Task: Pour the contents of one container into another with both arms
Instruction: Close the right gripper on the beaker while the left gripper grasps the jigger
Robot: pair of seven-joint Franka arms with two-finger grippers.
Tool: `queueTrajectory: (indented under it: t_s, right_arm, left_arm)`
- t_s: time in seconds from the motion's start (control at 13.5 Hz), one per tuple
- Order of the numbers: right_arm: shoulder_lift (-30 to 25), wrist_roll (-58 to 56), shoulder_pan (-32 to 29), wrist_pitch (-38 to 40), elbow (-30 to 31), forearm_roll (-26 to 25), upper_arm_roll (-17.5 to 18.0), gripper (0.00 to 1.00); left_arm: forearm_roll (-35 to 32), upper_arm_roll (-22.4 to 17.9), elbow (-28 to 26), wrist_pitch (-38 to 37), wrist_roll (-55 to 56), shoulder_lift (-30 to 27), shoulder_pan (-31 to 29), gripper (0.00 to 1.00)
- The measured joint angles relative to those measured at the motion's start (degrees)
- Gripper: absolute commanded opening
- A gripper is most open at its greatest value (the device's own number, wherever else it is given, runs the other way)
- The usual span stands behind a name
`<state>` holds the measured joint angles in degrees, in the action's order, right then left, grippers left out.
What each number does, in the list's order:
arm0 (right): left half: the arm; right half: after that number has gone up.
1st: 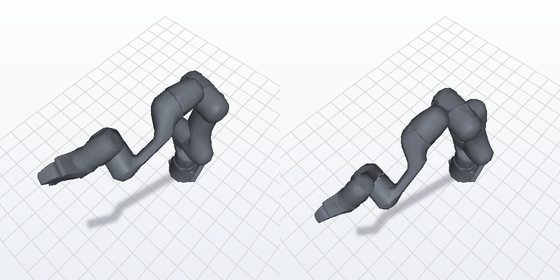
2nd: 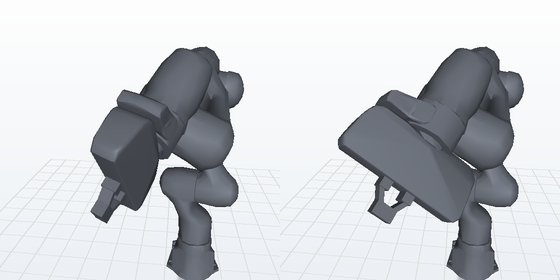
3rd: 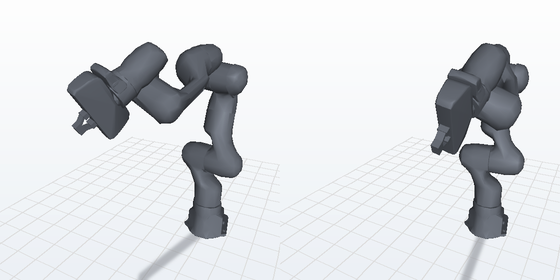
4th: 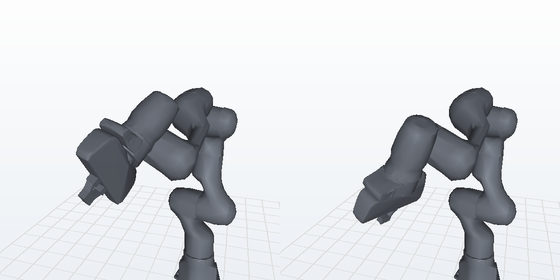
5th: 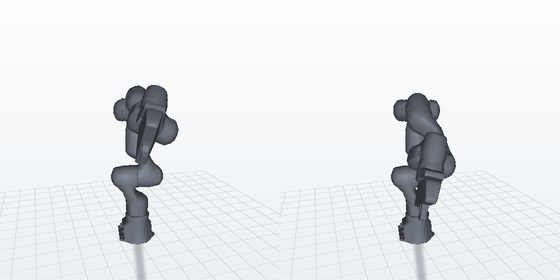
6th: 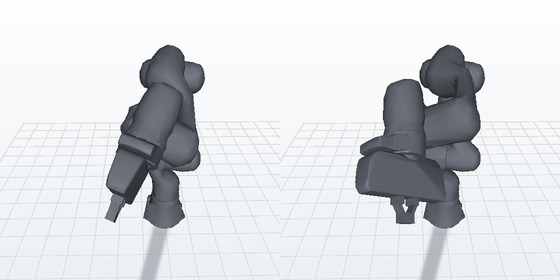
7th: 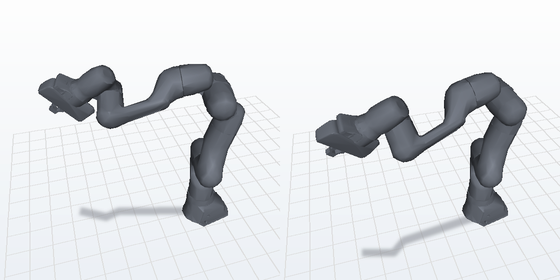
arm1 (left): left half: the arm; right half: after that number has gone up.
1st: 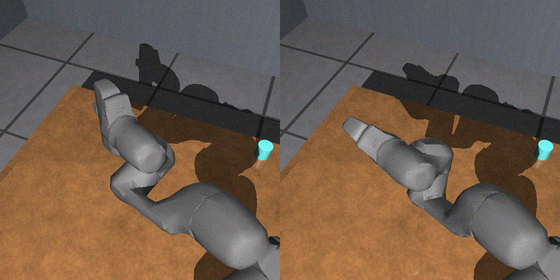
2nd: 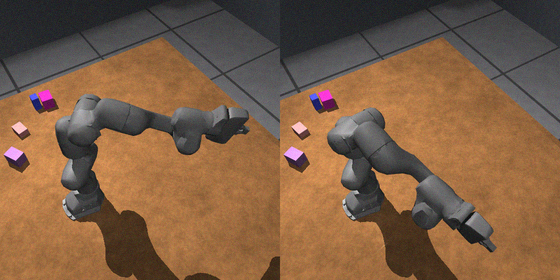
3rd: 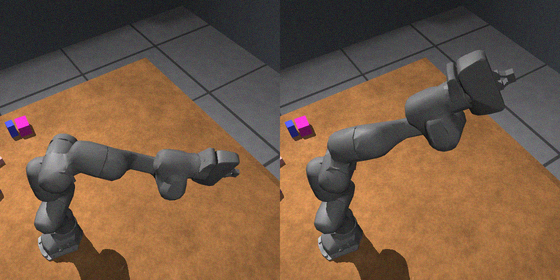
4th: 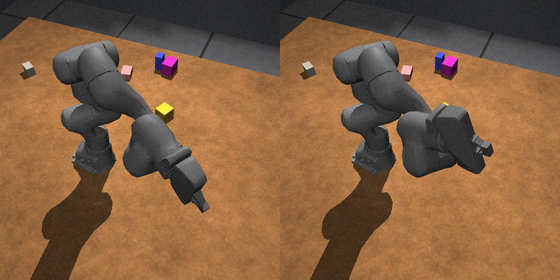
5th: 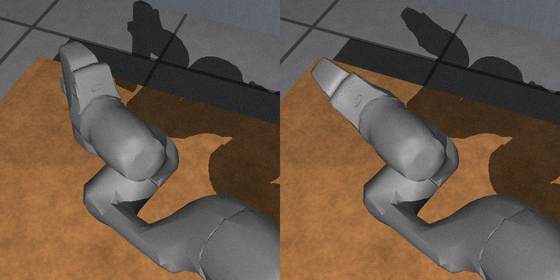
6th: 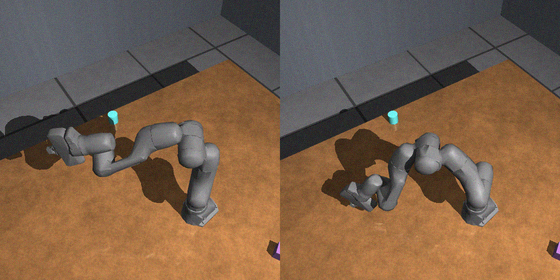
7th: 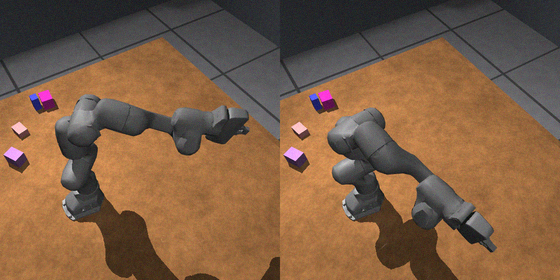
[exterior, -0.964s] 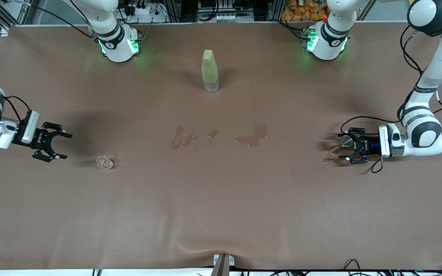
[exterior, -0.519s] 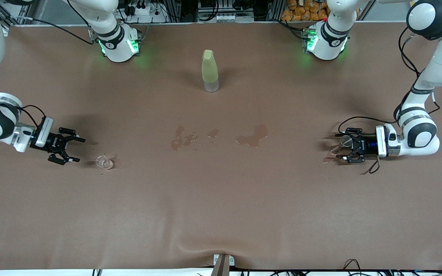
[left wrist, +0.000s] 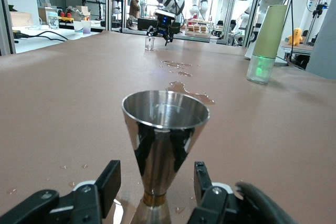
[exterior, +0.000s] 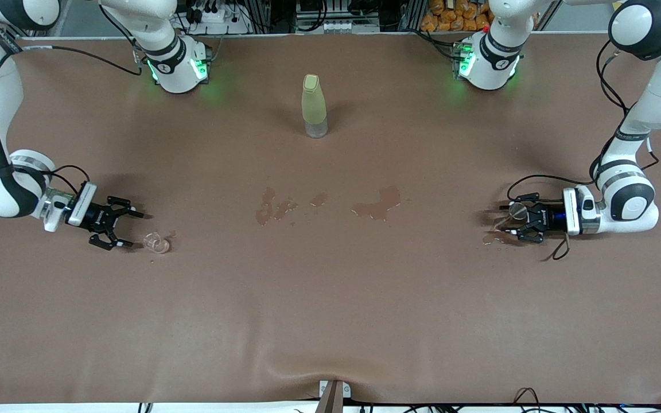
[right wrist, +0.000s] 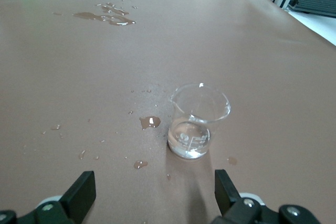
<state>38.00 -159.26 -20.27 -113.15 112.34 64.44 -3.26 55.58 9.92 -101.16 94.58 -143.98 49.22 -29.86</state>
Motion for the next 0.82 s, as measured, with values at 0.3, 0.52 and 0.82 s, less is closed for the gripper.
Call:
queueTrajectory:
  t_s: [0.3, 0.52, 0.82]
  right_arm:
    - [1.68, -1.0, 0.0, 1.97, -0.11, 3.38, 0.05, 1.0]
    - [2.89, -1.78, 0.0, 3.94, -0.2, 4.99, 0.15, 1.0]
    - [3.65, -2.61, 0.02, 5.14, -0.41, 7.01, 0.45, 1.0]
  left_arm:
    - [0.0, -0.2, 0.04, 0.0, 0.0, 0.0, -0.48, 0.55]
    - [0.0, -0.23, 0.12, 0.0, -0.01, 0.0, -0.48, 0.42]
    - [0.0, -0.22, 0.37, 0.0, -0.03, 0.0, -0.48, 0.0]
